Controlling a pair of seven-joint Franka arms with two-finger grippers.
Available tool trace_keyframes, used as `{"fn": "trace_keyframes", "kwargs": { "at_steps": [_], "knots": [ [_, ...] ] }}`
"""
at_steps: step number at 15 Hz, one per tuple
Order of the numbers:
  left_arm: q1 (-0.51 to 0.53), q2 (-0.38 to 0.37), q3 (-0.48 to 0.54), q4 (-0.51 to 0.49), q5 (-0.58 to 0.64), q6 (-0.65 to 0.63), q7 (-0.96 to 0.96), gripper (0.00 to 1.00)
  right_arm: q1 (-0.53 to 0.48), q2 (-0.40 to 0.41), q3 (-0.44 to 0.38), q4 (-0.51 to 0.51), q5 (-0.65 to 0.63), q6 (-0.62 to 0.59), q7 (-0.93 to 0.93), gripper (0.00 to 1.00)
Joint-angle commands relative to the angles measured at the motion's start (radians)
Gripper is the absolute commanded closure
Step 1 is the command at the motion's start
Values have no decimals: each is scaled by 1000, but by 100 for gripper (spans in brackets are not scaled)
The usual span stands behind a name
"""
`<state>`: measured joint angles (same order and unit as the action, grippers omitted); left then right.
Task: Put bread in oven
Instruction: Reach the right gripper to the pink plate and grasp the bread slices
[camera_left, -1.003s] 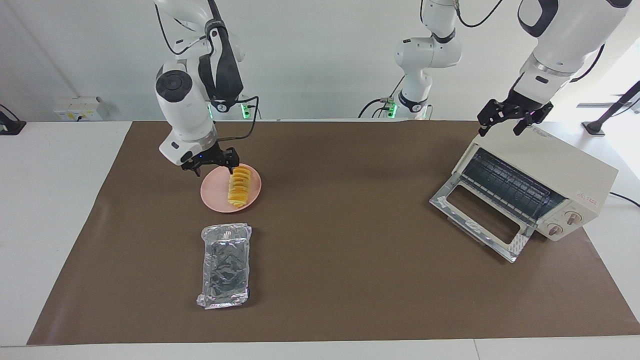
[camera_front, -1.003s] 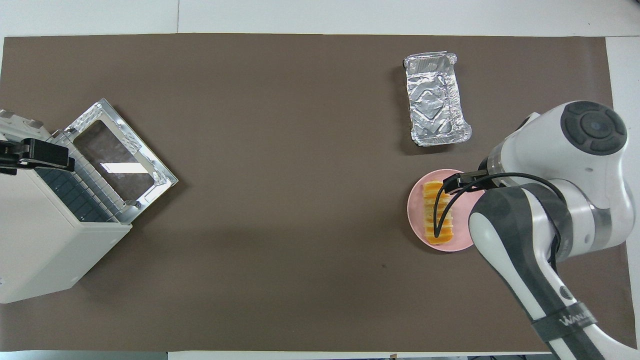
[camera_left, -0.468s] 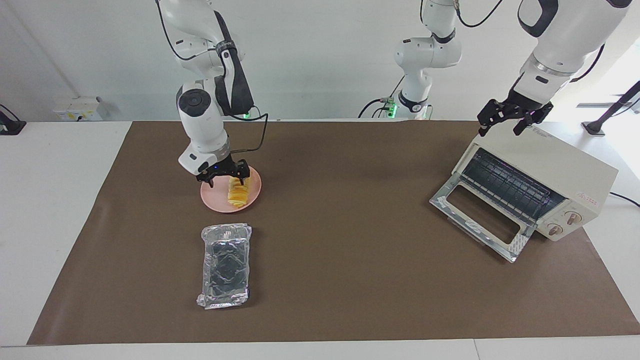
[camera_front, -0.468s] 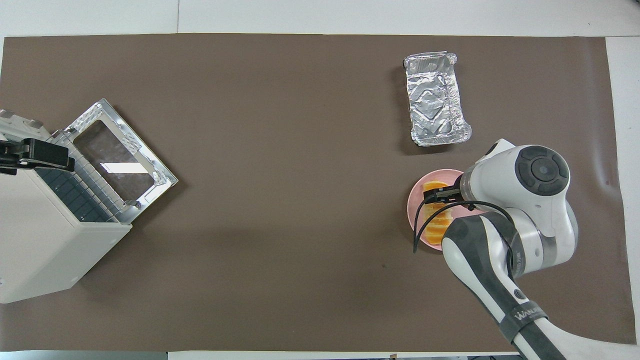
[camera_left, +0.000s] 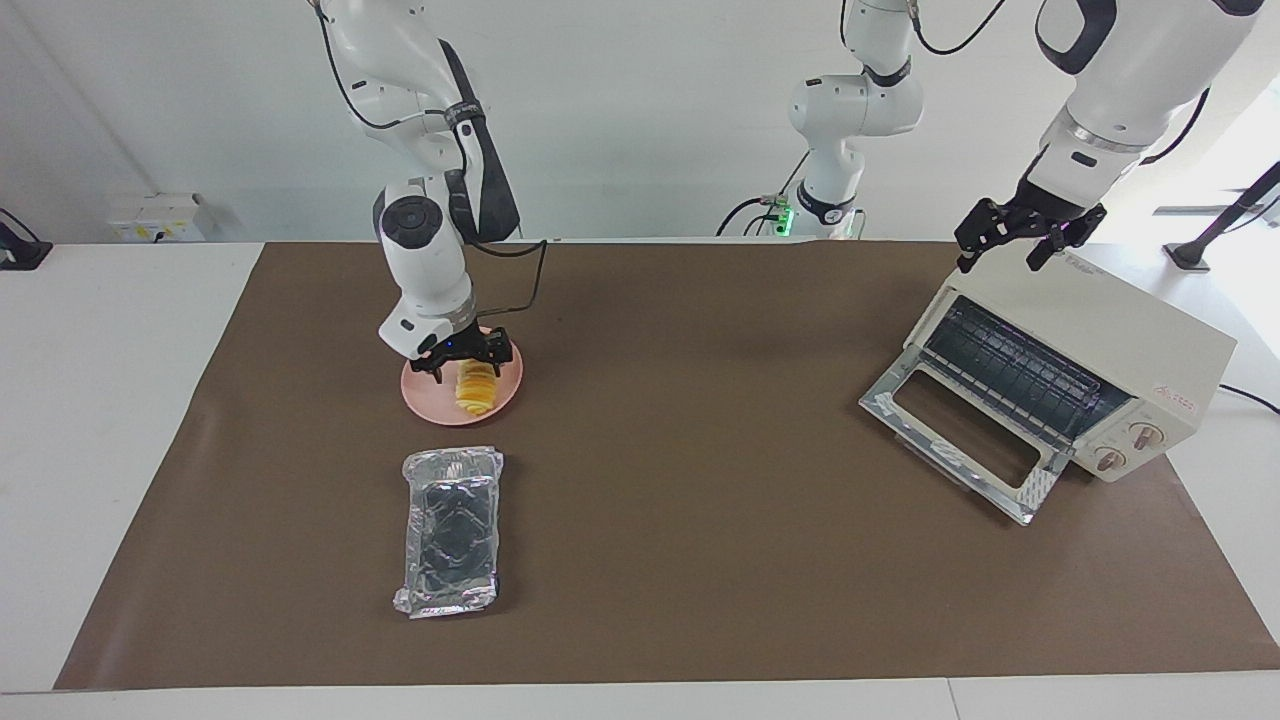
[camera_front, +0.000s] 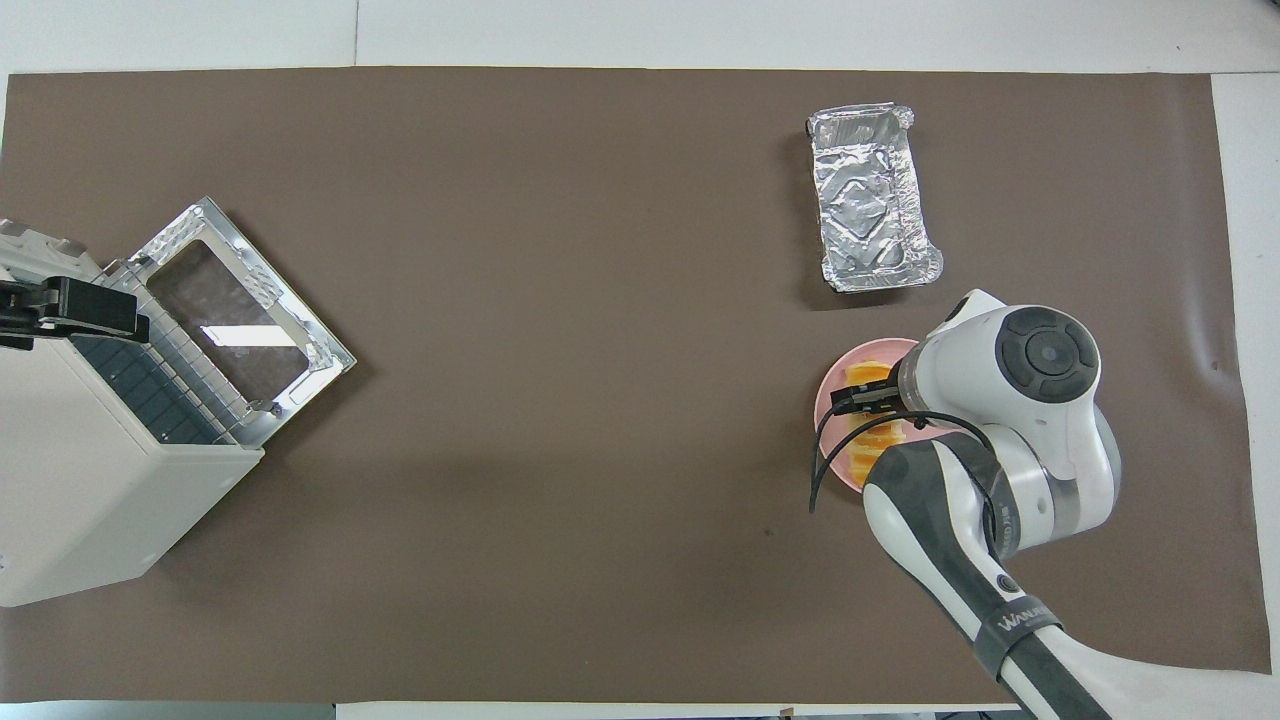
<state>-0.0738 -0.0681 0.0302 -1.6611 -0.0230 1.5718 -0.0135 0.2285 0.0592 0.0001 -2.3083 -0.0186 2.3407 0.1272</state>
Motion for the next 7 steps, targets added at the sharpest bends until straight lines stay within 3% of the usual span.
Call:
{"fn": "trace_keyframes", "kwargs": {
  "at_steps": [1, 3, 4, 5, 6, 7],
  "knots": [
    [-1, -10, 5, 0, -3, -16, 3, 0, 3, 14, -2, -14, -3, 34, 2, 0],
    [-3, -10, 5, 0, -3, -16, 3, 0, 2, 14, -2, -14, -3, 35, -1, 0],
    [-1, -10, 5, 0, -2, -16, 3, 0, 2, 16, -2, -14, -3, 34, -3, 8],
    [-1, -10, 5, 0, -1, -16, 3, 0, 2, 16, -2, -13, -3, 34, -3, 38],
    [-1, -10, 5, 0, -1, -16, 3, 0, 0, 16, -2, -13, -3, 32, -1, 78],
    [-1, -12, 5, 0, -3, -16, 3, 0, -1, 16, -2, -13, -3, 31, 3, 100]
  ]
}}
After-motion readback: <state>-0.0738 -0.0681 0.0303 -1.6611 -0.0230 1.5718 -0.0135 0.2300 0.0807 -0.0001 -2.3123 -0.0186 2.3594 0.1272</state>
